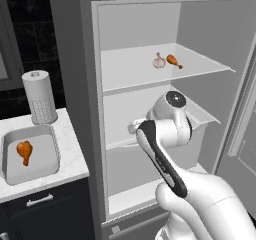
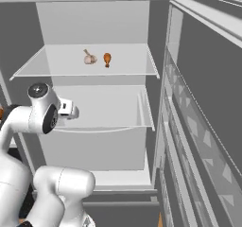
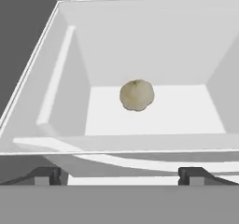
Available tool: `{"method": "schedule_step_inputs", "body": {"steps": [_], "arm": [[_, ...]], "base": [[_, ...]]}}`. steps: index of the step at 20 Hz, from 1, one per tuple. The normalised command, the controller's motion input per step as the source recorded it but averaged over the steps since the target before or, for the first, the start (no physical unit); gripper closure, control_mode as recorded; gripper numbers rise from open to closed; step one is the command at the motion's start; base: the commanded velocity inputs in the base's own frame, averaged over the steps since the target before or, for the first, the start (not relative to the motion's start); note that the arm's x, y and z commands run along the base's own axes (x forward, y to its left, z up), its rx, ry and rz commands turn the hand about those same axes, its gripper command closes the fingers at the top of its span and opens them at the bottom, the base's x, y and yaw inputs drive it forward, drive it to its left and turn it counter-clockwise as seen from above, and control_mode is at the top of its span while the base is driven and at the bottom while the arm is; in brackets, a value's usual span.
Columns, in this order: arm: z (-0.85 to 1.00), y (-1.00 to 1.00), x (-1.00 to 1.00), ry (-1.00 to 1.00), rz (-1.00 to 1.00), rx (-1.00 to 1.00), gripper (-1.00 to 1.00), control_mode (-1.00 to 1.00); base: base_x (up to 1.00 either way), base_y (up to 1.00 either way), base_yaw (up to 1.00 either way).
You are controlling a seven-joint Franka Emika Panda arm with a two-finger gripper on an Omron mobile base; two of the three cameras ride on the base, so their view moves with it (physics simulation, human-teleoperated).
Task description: Place one garlic and one chicken drumstick in each tupperware on the nearby counter, to pack two identical lunches.
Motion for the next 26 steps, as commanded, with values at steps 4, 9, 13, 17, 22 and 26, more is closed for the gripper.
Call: {"method": "schedule_step_inputs", "body": {"steps": [4, 9, 13, 17, 22, 26], "arm": [[0.07, 0.05, 0.89, 0.09, 0.00, 0.00, -1.00, -1.00], [-0.12, -0.03, 0.40, 0.07, 0.03, 0.00, -1.00, -1.00], [-0.34, 0.00, 0.00, 0.00, 0.02, 0.00, -1.00, -1.00], [-0.49, 0.00, 0.24, 0.00, 0.00, 0.00, -1.00, -1.00], [-0.13, 0.00, 0.42, 0.01, 0.00, 0.00, -1.00, -1.00], [0.00, -0.01, 0.20, 0.04, 0.00, 0.00, -1.00, -1.00]], "base": [[0.00, 0.00, 0.00], [0.00, 0.00, 0.00], [0.00, 0.00, 0.00], [0.00, 0.00, 0.00], [0.00, 0.00, 0.00], [0.00, 0.00, 0.00]]}}
